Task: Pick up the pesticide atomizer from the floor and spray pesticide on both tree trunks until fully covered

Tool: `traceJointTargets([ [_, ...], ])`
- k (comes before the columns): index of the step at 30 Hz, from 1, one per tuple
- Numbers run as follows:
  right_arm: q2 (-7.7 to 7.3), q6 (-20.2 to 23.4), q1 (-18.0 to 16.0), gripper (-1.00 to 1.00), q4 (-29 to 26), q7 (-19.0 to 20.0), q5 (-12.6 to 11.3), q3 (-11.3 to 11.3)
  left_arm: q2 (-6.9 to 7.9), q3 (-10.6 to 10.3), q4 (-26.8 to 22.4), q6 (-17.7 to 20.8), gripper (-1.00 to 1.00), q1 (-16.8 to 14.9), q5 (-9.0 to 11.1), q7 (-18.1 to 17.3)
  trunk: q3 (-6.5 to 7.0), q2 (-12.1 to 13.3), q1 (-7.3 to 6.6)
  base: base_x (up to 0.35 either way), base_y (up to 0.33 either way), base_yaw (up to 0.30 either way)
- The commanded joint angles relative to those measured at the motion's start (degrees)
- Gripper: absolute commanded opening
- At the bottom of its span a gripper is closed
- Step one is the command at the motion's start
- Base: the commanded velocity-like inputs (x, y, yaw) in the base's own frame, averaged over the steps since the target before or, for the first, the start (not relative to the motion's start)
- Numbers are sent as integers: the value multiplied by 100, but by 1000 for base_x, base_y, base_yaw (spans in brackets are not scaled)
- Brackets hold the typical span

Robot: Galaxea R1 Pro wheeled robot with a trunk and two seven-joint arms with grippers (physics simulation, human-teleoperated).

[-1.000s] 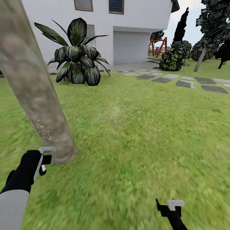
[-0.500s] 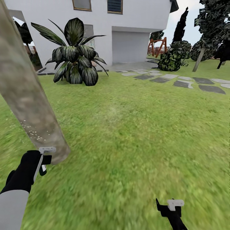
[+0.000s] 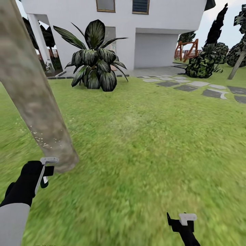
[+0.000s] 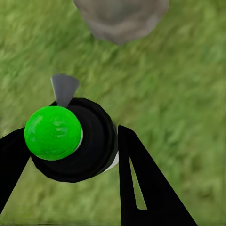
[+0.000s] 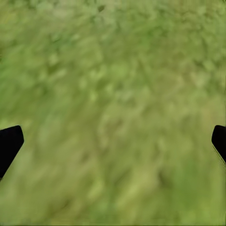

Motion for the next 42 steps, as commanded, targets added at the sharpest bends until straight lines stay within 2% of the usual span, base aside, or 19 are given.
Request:
traceJointTargets([
  [1, 0, 0, -1, 100, 0, 0, 0, -1, 5, 0, 0, 0, -100, 0, -2, -1, 0, 0, 0, 144, -269, 278],
  [12, 18, 0, -1, 100, 8, 0, 8, 2, -39, -37, 36, -17, -100, 79, 30, -1, 0, 0, 0, 114, -269, 278],
  [13, 21, 0, 1, 100, 10, 0, 8, 2, -39, -28, 106, -120, -100, 79, 46, -1, 0, 0, 0, 124, -265, 278],
  [14, 25, 0, 0, 100, 15, 0, 9, 3, -44, -20, 313, -584, -100, 79, 61, 1, 0, 0, 0, 177, -236, 277],
  [16, 26, 0, 0, 100, 17, 0, 9, 2, -41, 3, 772, -1154, -100, 79, 68, 6, 0, 0, 0, 197, -224, 277],
  [19, 26, 0, -2, 100, 17, 0, 9, 2, -40, 22, 1184, -1441, -100, 79, 61, 8, 0, 0, 0, 189, -223, 278],
  [24, 26, 0, -2, 100, 18, 0, 9, 2, -39, 24, 1204, -1484, -100, 79, 60, 8, 0, 0, 0, 145, -241, 218],
  [42, 26, 0, 0, 100, 18, 0, 9, 2, -48, 12, 1256, -1494, -100, 79, 60, 8, 0, 0, 0, 131, -261, 37],
])
